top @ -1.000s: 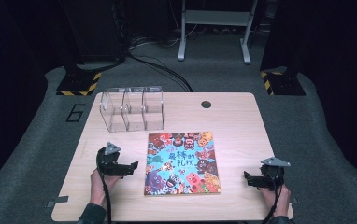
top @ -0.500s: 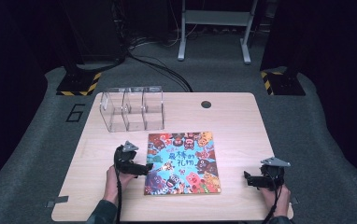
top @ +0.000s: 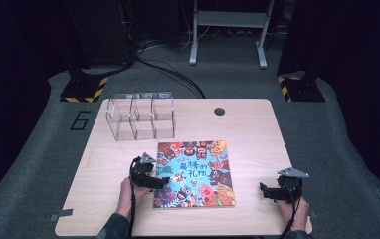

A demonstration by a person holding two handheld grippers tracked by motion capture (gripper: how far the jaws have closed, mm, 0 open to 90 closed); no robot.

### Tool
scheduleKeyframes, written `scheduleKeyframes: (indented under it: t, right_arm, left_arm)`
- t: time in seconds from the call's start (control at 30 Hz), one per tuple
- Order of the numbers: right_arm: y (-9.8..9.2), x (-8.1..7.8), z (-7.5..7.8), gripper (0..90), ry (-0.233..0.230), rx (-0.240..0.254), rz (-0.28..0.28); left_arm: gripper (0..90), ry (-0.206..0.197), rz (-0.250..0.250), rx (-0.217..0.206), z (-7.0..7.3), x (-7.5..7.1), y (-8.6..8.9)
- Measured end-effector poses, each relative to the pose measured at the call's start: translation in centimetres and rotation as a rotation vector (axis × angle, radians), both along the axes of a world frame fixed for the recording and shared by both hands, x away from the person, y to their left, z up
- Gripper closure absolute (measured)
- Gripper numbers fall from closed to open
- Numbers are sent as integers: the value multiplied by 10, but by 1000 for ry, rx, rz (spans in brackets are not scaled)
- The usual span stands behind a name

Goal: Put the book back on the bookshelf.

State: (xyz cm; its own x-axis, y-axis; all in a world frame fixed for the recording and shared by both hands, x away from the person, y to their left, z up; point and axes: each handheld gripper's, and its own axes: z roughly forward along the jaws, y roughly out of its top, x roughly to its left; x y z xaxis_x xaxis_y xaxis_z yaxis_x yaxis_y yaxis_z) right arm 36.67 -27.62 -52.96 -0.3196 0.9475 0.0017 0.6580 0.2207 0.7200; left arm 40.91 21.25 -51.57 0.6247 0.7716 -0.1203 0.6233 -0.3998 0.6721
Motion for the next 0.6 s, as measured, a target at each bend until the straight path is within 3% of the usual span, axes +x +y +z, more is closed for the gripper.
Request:
scheduleKeyframes:
  t: [0.27,0.6]
  right_arm:
    - [0,0,0,10,0,-1,1]
    - [0,0,0,11,-1,-1,1]
  left_arm:
    - [188,-8,-29,0,-1,-3,-4]
    - [212,-29,-12,-17,-2,-6,-4]
